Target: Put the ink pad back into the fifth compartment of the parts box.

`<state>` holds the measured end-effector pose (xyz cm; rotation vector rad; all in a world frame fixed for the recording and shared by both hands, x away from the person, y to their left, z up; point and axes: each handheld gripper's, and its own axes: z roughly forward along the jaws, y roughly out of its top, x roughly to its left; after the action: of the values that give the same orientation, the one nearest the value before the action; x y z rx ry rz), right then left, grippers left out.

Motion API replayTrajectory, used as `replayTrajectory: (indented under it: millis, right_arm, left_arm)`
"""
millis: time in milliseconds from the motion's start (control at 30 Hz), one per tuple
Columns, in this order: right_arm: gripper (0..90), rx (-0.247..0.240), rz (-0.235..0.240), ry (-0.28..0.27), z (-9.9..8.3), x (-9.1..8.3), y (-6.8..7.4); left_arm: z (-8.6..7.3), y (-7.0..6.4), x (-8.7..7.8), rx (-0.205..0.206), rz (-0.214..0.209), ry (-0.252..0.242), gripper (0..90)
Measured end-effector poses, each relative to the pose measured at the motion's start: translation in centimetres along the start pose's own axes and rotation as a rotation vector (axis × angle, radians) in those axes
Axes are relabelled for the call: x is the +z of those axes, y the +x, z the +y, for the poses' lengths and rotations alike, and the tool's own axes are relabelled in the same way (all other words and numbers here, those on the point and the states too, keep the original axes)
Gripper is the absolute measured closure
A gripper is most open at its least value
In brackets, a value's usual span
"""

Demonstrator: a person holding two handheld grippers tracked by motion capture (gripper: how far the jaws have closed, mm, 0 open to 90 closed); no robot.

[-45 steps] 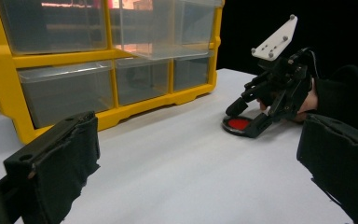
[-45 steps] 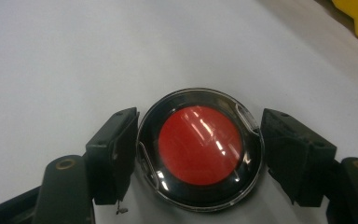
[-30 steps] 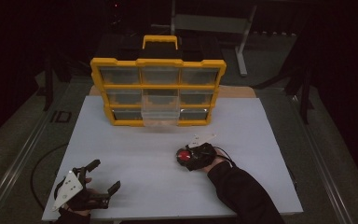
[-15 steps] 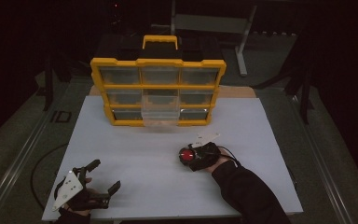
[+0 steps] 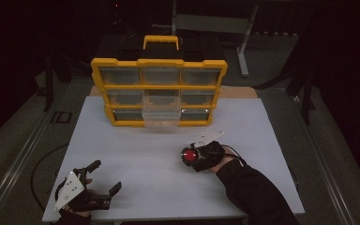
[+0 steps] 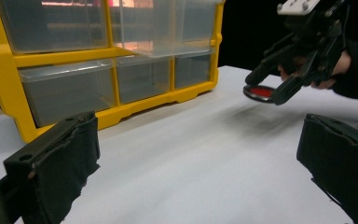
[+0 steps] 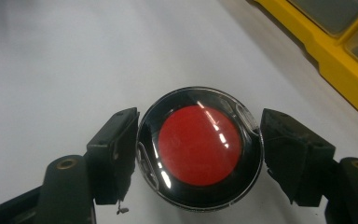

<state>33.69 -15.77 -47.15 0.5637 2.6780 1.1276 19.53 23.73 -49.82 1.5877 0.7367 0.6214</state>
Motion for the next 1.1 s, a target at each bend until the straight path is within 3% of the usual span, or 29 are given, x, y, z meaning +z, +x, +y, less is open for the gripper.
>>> replayTrajectory:
  millis: [1100]
  right_arm:
    - [29.8,-0.041,-0.001,-0.002,3.6,-4.3,0.3]
  left_arm:
    - [0.0,0.0,0.0,-0.007,0.000,-0.004,0.0]
